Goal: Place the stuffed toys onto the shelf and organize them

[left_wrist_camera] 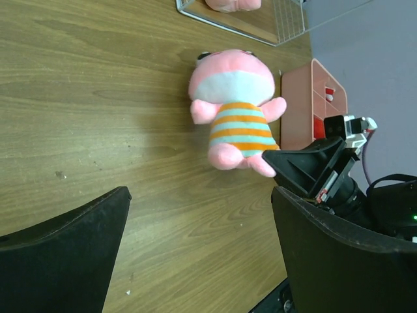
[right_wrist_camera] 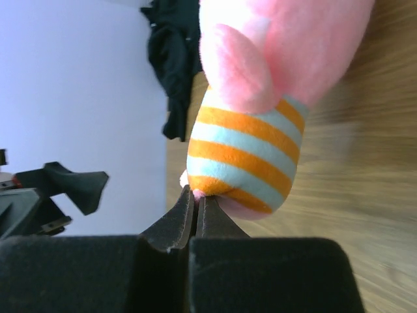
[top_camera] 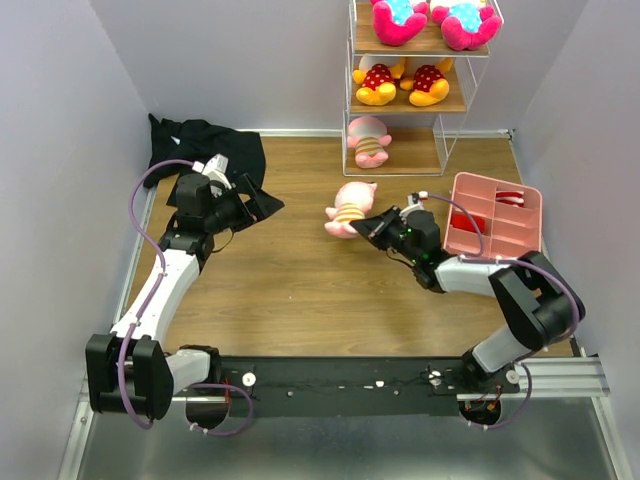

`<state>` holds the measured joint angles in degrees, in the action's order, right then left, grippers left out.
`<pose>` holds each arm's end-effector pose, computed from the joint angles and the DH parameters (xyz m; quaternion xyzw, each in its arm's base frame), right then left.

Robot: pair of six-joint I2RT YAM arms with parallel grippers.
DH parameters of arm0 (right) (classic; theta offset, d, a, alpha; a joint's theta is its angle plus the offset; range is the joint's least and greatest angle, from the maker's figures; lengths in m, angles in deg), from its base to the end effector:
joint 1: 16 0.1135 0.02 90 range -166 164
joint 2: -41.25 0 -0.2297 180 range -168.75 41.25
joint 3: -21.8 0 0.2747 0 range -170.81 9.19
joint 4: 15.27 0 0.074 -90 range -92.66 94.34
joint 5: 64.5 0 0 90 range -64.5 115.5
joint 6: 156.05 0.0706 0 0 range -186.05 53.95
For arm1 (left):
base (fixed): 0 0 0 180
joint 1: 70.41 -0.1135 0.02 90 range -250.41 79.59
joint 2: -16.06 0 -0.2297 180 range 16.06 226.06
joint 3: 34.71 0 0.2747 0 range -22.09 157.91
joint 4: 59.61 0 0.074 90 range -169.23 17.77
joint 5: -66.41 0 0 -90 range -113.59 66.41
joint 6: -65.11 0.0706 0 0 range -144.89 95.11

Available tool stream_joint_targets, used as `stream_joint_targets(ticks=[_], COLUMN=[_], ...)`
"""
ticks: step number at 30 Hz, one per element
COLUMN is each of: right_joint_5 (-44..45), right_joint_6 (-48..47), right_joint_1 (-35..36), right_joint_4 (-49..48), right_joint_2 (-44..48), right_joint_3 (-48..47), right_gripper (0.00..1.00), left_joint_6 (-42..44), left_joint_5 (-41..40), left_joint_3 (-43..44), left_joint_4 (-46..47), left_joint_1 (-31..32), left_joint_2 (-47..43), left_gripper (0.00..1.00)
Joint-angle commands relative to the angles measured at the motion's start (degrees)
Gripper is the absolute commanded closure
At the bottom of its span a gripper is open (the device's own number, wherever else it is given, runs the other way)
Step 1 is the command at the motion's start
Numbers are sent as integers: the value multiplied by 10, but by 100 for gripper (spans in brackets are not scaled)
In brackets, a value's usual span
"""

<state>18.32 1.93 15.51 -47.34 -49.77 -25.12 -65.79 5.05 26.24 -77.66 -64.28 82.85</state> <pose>0.3042 0.1968 0.1220 0.2053 0.7492 0.5106 0.3686 0.3216 -0.0686 0.2416 -0.1139 0.8153 -0.4010 0.4019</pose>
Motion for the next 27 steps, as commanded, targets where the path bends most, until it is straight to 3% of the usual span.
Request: stream_joint_targets(ticks=[1, 8, 14, 19, 27], right_joint_5=[-27, -99, -228, -273, -255], right_joint_6=[-90, -193, -232, -275, -316], right_joint_1=[-50, -166, -253, -279, -297], right_joint_4=[46, 122, 102, 125, 211], right_joint_2=[58, 118, 42, -24, -71], right_joint_3=[30, 9, -56, -132, -240], right_gripper=[99, 99, 99, 99, 99], left_joint_6=[14, 15, 16, 23, 21], left_joint_5=[-20, -20, -20, -31, -27], left_joint_3=[19, 20, 18, 20, 20], left_joint_4=[-15, -17, -16, -22, -21], left_joint_1=[1, 1, 1, 1, 1], left_joint_2=[-11, -14, -23, -33, -41], left_gripper=[1, 1, 1, 1, 1])
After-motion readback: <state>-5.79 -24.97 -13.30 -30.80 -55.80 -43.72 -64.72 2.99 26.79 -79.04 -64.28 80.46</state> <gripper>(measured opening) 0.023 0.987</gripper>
